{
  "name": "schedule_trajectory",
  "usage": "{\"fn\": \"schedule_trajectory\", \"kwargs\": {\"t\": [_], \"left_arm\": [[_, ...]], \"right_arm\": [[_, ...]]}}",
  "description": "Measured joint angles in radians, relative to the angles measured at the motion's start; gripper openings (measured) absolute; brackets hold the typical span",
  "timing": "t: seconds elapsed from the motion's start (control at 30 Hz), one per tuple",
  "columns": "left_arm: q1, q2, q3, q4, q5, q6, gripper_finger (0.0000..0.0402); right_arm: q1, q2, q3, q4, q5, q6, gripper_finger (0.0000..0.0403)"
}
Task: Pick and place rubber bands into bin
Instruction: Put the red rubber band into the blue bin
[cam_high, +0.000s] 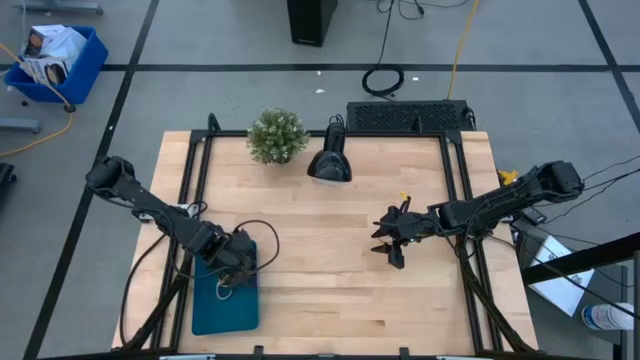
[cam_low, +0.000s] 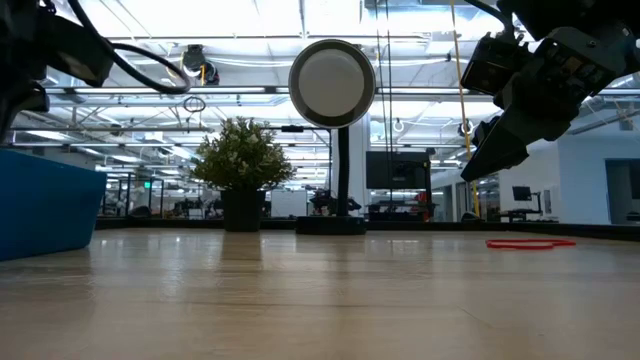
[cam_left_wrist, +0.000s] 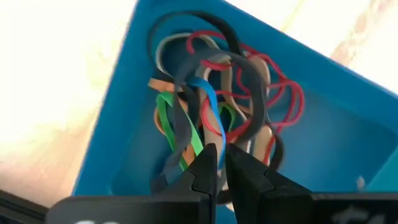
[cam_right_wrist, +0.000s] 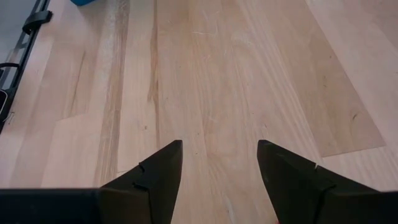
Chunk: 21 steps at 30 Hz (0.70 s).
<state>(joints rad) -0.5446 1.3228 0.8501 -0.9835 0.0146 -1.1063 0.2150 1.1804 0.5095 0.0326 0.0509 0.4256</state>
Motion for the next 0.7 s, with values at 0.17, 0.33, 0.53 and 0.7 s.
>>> {"fn": "schedule_trajectory", "kwargs": {"t": [0.17, 0.33, 0.53, 0.7], "left_arm": [[0.0, -0.008, 0.0, -0.002, 0.067, 0.036, 0.0037], [0.001, -0.055, 0.0, -0.008, 0.093, 0.027, 0.0037], [0.001, -0.152, 0.0, 0.004, -0.014, 0.019, 0.0037], [0.001, -0.213, 0.0, 0.101, -0.218, 0.068, 0.0037]], "right_arm": [[-0.014, 0.0, 0.0, -0.012, -0.003, 0.007, 0.0202], [-0.036, 0.0, 0.0, -0.028, -0.003, 0.005, 0.0205], [-0.077, -0.017, 0.024, -0.203, 0.003, -0.04, 0.0201], [-0.143, -0.021, 0.062, -0.457, 0.081, 0.032, 0.0205]]}}
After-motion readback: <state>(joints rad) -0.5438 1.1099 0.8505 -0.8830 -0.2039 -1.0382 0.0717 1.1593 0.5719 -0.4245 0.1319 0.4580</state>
